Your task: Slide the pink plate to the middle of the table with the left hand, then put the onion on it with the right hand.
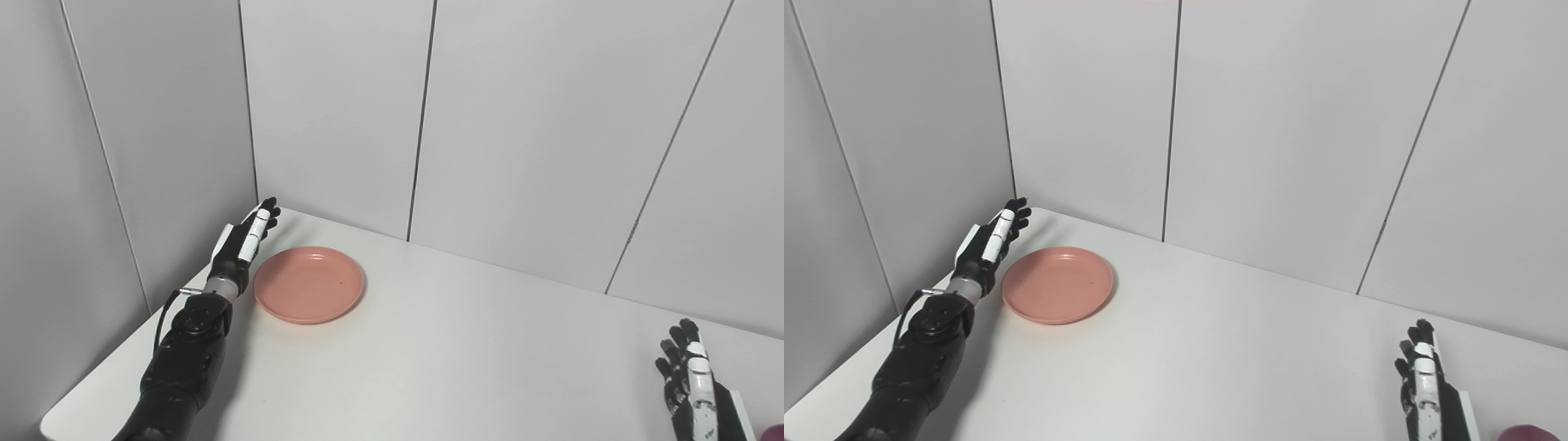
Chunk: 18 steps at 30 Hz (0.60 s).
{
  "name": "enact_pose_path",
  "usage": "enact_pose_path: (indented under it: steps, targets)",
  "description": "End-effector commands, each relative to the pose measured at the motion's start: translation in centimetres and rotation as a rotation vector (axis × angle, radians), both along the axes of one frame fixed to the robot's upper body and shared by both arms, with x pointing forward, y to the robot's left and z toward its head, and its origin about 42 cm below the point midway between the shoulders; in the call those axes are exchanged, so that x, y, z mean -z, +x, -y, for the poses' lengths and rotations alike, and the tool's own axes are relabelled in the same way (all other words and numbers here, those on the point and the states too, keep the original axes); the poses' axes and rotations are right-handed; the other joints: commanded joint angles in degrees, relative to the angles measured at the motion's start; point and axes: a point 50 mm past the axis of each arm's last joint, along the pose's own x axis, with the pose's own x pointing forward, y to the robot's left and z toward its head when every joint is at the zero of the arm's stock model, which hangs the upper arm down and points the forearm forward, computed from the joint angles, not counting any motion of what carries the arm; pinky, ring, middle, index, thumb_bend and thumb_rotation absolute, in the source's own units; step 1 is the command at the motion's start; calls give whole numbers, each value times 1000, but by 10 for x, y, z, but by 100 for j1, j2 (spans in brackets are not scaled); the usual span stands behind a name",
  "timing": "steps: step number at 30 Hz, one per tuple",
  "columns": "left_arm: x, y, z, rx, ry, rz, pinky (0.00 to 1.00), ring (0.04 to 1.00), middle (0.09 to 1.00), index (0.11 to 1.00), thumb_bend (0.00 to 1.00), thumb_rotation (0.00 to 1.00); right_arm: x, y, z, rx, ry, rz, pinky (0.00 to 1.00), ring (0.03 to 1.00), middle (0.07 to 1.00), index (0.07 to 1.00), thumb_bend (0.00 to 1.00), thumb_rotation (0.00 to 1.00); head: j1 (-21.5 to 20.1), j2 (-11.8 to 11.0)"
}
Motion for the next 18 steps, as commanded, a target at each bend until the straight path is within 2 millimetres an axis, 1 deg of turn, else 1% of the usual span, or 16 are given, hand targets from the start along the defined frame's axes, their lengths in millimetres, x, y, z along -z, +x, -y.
enact_pose_path:
  steps: [1, 5, 7, 10, 12, 17, 18]
  targets:
    - [-43, 17, -13, -14, 49, 119, 983, 938, 923, 895, 666, 1000, -22, 5, -2, -19, -11, 81, 1000, 1000, 1000, 1000, 190, 1000, 5, 4]
    - [-37, 16, -15, -24, 47, 98, 987, 935, 928, 896, 665, 1000, -23, 5, -2, -24, -16, 82, 1000, 1000, 1000, 1000, 180, 1000, 92, -46]
    - [-34, 16, -16, -36, 46, 83, 972, 927, 924, 891, 669, 1000, -23, 5, -2, -26, -18, 83, 1000, 1000, 1000, 1000, 177, 1000, 147, -61]
    - [-30, 16, -15, -33, 44, 75, 968, 941, 937, 912, 653, 1000, -24, 6, -1, -22, -18, 80, 1000, 1000, 1000, 1000, 170, 1000, 182, -65]
    - [-27, 15, -16, -32, 39, 76, 967, 947, 937, 920, 628, 1000, -24, 4, -2, 3, -6, 76, 1000, 1000, 1000, 1000, 191, 1000, 204, -69]
    - [-22, 15, -16, -28, 43, 66, 972, 954, 944, 936, 607, 1000, -26, 2, -4, 16, -3, 84, 1000, 1000, 1000, 1000, 226, 1000, 211, -43]
    - [-21, 15, -16, -28, 36, 59, 978, 958, 946, 937, 618, 1000, -27, 1, -4, 16, -3, 83, 1000, 1000, 1000, 1000, 230, 1000, 209, -45]
